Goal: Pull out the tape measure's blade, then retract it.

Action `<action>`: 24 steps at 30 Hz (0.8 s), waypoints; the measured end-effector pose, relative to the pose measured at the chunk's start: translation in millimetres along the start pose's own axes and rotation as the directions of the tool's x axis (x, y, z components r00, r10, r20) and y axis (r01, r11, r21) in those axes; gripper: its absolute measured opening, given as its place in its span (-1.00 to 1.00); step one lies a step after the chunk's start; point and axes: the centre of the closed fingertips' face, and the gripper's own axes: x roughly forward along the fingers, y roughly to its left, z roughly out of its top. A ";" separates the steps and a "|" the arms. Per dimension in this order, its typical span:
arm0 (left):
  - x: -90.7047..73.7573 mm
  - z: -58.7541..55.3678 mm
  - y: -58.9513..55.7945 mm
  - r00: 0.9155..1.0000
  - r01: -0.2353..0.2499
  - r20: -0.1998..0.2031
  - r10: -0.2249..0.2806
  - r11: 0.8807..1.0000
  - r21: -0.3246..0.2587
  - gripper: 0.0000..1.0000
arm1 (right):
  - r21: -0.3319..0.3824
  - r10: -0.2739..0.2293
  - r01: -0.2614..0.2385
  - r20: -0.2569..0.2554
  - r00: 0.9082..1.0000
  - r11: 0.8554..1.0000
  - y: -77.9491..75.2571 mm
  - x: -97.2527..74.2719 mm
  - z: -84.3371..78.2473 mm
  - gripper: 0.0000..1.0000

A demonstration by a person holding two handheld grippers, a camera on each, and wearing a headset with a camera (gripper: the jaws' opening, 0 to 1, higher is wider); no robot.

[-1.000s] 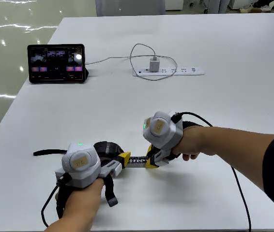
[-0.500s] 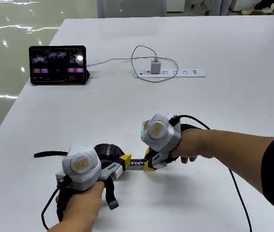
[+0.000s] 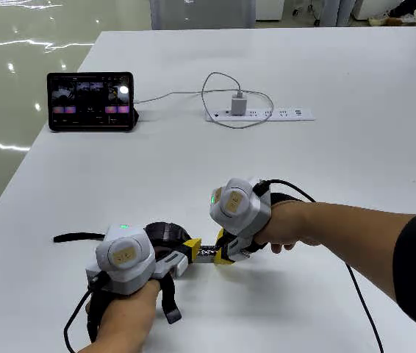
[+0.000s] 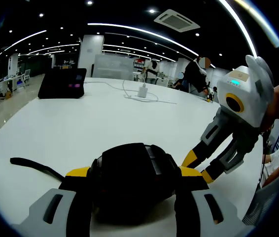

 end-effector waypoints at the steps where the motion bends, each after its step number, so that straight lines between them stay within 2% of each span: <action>1: -0.2 0.0 0.0 1.000 0.000 0.000 0.000 1.000 -0.001 0.28 | -0.001 0.001 -0.001 0.002 1.000 1.000 0.0 0.5 0.8 -0.78; 8: -0.5 0.3 0.7 1.000 -0.001 0.000 0.001 1.000 -0.012 0.28 | 0.019 0.006 -0.006 0.020 1.000 1.000 0.2 4.1 7.8 -0.78; 24: -1.1 0.5 1.3 1.000 0.002 0.001 -0.002 1.000 -0.024 0.27 | 0.003 0.010 -0.010 0.051 0.999 1.000 2.5 14.2 23.3 -0.78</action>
